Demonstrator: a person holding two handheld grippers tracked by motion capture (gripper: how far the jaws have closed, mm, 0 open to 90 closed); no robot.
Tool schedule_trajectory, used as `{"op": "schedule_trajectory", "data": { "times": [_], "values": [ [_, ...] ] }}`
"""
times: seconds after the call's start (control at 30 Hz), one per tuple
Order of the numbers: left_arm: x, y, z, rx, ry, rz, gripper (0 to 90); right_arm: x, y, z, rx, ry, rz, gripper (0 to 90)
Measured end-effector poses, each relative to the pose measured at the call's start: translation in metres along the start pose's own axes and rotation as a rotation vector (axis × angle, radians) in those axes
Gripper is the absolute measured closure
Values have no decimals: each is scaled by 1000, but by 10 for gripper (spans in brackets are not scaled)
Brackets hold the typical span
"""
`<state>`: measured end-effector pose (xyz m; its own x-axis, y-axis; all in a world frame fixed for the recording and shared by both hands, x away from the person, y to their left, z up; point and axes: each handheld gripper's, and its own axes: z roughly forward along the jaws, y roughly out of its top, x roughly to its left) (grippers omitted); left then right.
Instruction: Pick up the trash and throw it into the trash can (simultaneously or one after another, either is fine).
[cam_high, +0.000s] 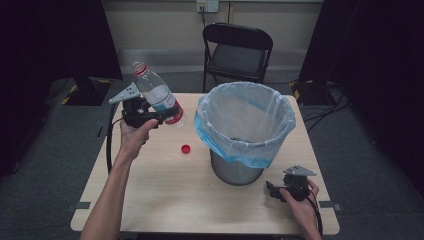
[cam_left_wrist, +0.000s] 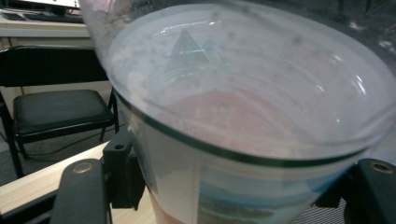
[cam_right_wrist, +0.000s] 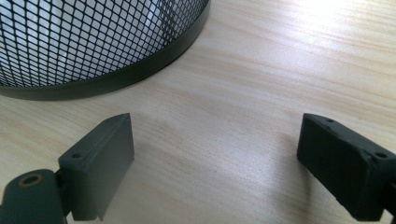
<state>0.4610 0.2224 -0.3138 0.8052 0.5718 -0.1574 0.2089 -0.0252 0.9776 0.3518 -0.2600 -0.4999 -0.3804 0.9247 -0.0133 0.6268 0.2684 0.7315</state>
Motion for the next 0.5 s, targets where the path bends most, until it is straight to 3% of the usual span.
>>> {"op": "schedule_trajectory", "data": {
  "times": [0.5],
  "values": [
    [-14, 36, -7, -83, -51, 4, 295, 0, 0, 0, 0, 0, 0, 103]
  ]
}}
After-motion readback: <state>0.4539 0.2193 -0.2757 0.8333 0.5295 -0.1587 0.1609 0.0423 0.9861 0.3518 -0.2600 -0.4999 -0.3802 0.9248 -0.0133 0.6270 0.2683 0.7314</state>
